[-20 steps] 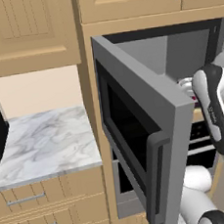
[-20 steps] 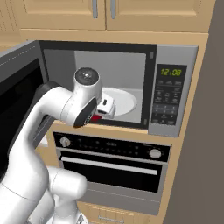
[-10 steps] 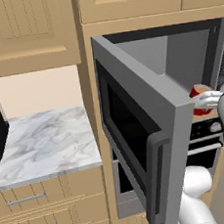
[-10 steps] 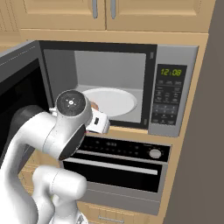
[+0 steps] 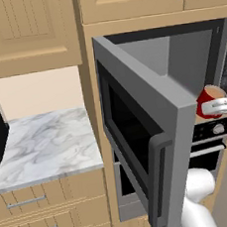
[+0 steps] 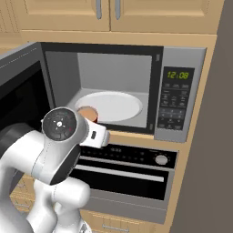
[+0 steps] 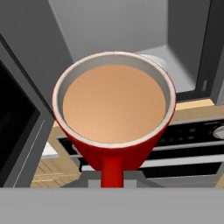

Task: Pick the cup of tea, navigate to the dining table, and place it on the saucer.

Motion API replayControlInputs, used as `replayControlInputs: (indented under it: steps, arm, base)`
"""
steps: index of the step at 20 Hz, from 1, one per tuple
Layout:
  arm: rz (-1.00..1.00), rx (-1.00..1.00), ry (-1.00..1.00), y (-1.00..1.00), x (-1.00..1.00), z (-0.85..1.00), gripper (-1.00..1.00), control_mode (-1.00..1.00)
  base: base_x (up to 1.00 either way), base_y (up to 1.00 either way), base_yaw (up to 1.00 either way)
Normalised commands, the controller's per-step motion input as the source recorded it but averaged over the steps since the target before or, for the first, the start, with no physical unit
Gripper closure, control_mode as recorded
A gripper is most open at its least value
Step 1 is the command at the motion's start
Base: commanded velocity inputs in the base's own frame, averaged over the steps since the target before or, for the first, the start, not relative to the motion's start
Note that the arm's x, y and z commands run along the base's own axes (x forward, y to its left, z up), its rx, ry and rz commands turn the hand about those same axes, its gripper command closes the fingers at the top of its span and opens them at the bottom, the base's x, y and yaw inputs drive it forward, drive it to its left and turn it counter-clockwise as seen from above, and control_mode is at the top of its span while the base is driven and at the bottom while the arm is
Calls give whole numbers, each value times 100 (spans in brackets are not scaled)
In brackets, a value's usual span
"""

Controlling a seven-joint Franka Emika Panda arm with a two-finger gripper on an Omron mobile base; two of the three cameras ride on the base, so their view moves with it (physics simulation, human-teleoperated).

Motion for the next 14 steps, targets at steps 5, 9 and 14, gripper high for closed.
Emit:
replayControlInputs:
  steps: [5, 9, 14]
  arm:
    - [0, 0, 0, 0, 0, 0, 100, -100]
    - [0, 0, 0, 0, 0, 0, 100, 100]
    - [0, 0, 0, 0, 0, 0, 100, 100]
  base:
    - [0, 0, 0]
    - [-3, 0, 0]
    - [-62, -21, -2]
